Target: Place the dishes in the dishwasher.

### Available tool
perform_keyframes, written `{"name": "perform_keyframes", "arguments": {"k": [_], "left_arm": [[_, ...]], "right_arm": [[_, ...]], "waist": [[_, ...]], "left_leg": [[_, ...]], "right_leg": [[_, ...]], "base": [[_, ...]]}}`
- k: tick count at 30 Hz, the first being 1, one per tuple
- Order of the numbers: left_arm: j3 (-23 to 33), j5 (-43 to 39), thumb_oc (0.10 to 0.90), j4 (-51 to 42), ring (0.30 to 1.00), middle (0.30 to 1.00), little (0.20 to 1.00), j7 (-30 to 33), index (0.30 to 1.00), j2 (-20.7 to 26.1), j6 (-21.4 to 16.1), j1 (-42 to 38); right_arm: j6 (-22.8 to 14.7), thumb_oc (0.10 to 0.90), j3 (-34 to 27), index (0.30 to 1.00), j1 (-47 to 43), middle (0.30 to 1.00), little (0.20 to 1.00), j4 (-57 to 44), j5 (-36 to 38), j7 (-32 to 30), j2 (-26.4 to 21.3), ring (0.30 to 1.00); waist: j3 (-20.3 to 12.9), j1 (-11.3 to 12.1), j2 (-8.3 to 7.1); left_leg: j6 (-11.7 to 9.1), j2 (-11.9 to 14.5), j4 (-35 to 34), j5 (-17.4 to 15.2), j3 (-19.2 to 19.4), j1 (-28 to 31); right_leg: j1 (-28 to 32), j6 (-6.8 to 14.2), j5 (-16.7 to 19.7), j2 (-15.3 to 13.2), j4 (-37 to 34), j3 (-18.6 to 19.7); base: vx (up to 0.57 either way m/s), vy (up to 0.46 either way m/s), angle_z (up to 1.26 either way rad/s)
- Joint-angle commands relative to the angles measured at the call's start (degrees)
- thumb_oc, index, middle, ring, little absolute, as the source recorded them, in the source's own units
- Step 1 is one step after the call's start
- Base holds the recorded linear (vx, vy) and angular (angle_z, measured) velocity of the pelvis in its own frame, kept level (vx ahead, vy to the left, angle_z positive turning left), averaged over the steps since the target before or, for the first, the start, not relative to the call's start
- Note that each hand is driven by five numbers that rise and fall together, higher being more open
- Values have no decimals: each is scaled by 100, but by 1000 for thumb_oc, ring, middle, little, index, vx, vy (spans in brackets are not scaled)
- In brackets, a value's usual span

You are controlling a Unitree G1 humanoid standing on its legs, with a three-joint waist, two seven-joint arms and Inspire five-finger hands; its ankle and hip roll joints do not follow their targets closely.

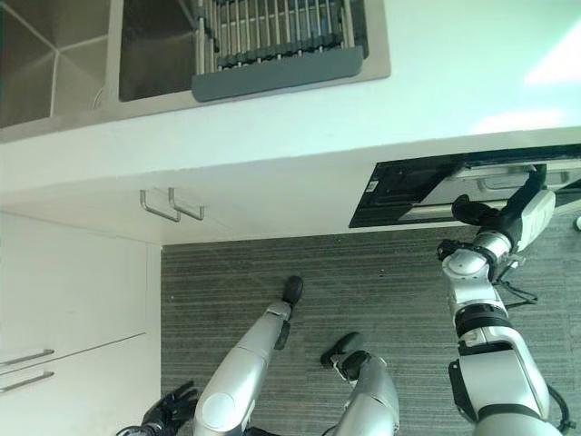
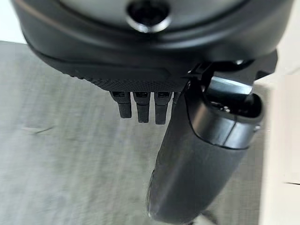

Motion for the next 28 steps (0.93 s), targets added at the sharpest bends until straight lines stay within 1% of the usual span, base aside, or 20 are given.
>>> {"name": "perform_keyframes", "arguments": {"k": [1,2,3,5,7,10,11,12,14,15,16,17,18,20,22,23,25,26,27,28], "left_arm": [[-77,739,800,-413,900,900,900,909,900,734,-771,119],[27,1083,800,-599,900,900,900,1265,900,822,-861,112],[141,1230,800,-716,900,900,900,1430,900,871,-860,140],[307,1367,800,-866,900,900,900,1633,900,938,-900,209],[538,1435,800,-1002,900,900,900,1693,900,989,-946,371],[733,1088,800,-1294,900,900,900,1261,900,941,-965,624],[749,1043,800,-1311,900,900,900,1218,900,921,-968,648],[783,823,800,-1349,900,900,900,1004,900,850,-989,683],[783,279,800,-1439,900,900,900,479,900,745,-1013,708],[768,-813,800,-1570,900,900,900,-322,900,565,-662,700],[739,-1563,800,-1693,900,900,900,-814,900,330,7,695],[710,-1536,800,-1684,900,900,900,-1043,900,230,231,675],[680,-1521,800,-1632,900,900,900,-1133,900,176,308,655],[564,-1579,800,-1418,900,900,900,-1632,900,52,674,574],[473,-1544,800,-1273,900,900,900,-1839,900,8,874,513],[408,-1465,800,-1186,900,900,900,-1977,900,-5,1123,480],[300,-1381,800,-983,900,900,900,-2149,900,-5,1408,411],[240,-1342,800,-789,900,900,900,-2312,900,-10,1644,362],[201,-1346,800,-317,900,900,900,-2578,900,-59,1993,279],[242,-1566,800,130,900,900,900,-2763,900,-116,2322,204]], "right_arm": [[-1253,800,951,900,-1583,900,900,-1355,-1081,1048,-318,900],[-1318,800,816,900,-917,900,900,-1425,-1111,1040,-13,900],[-1335,800,706,900,-380,900,900,-1571,-1193,1027,187,900],[-1237,800,649,900,321,900,900,-1762,-1146,1046,470,900],[-1291,800,648,900,1407,900,900,-2036,-1306,1022,801,900],[-1260,800,578,900,2571,900,900,-2049,-1039,1269,1135,900],[-1275,800,557,900,2672,900,900,-2009,-1024,1314,1170,900],[-1277,800,495,900,2955,900,900,-1839,-899,1473,1270,900],[-1263,800,414,900,3371,900,900,-1602,-667,1648,1444,900],[-1254,800,328,900,3643,900,900,-1429,-621,1694,1595,900],[-1295,800,237,900,3850,900,900,-1266,-605,1599,1748,900],[-1282,800,155,900,3920,900,900,-1170,-627,1569,1819,900],[-1299,800,105,900,3943,900,900,-1093,-567,1568,1845,900],[-1309,800,6,900,3951,900,900,-868,-324,1615,1874,900],[-1428,800,-87,900,3970,900,900,-699,-307,1775,1864,900],[-1489,800,-131,900,3983,900,900,-639,-319,1848,1860,900],[-1512,800,-168,900,3991,900,900,-589,-333,2067,1836,900],[-1504,800,-161,900,3994,900,900,-558,-312,2209,1840,900],[-1433,800,-158,900,3998,900,900,-464,-164,2538,1873,900],[-1280,800,-183,900,4006,900,900,-300,56,2937,1943,900]], "waist": [[-97,666,122],[-97,566,131],[-97,476,122],[-156,342,84],[-338,132,-25],[-557,-155,-168],[-583,-187,-179],[-664,-302,-218],[-785,-473,-292],[-888,-602,-354],[-1021,-731,-412],[-1105,-810,-397],[-1155,-847,-417],[-1288,-991,-477],[-1366,-1112,-504],[-1419,-1189,-509],[-1518,-1323,-511],[-1581,-1399,-513],[-1699,-1527,-518],[-1792,-1632,-535]], "left_leg": [[247,61,-122,-790,79,663],[220,100,-122,-854,71,880],[200,124,-122,-906,70,1052],[168,178,-122,-981,88,1248],[80,315,-122,-1095,168,1430],[-11,488,-122,-1215,354,1599],[-21,505,-122,-1228,375,1619],[-39,545,-122,-1270,442,1681],[-45,576,-122,-1341,556,1792],[-31,585,-122,-1412,649,1888],[-4,579,-122,-1493,749,1993],[52,615,-122,-1399,822,1948],[61,622,-122,-1423,856,1971],[75,655,-122,-1505,1010,2077],[68,674,-122,-1553,1118,2156],[64,682,-122,-1583,1179,2200],[56,693,-122,-1637,1282,2263],[50,698,-122,-1660,1337,2292],[41,714,-122,-1708,1437,2332],[43,717,-122,-1758,1504,2387]], "right_leg": [[772,251,-48,-20,-54,460],[982,288,-23,-6,-266,488],[1161,316,-6,15,-459,499],[1409,348,54,103,-788,511],[1737,404,168,321,-1357,542],[2097,471,359,604,-1989,624],[2134,475,381,632,-2054,640],[2222,487,440,696,-2209,688],[2256,508,464,710,-2243,790],[2272,520,469,719,-2243,877],[2288,541,472,730,-2243,978],[2212,499,621,760,-2243,932],[2205,496,626,775,-2243,973],[2190,507,637,790,-2243,1081],[2154,522,655,792,-2243,1194],[2128,537,671,787,-2243,1260],[2067,570,697,777,-2243,1385],[2032,587,712,773,-2243,1447],[1964,612,720,763,-2243,1525],[1925,622,714,765,-2243,1603]], "base": [[20,38,7],[42,59,-2],[51,56,-2],[57,8,9],[87,-66,-5],[39,-107,0],[18,-63,-10],[5,-56,-29],[-13,-104,-38],[-8,-171,-48],[-95,-163,-56],[-93,-136,-59],[-111,-118,-44],[-37,-134,-33],[-27,-62,-28],[-29,-31,-48],[-42,-27,-52],[-55,-27,-52],[-40,-29,-63],[-36,-29,-79]]}}
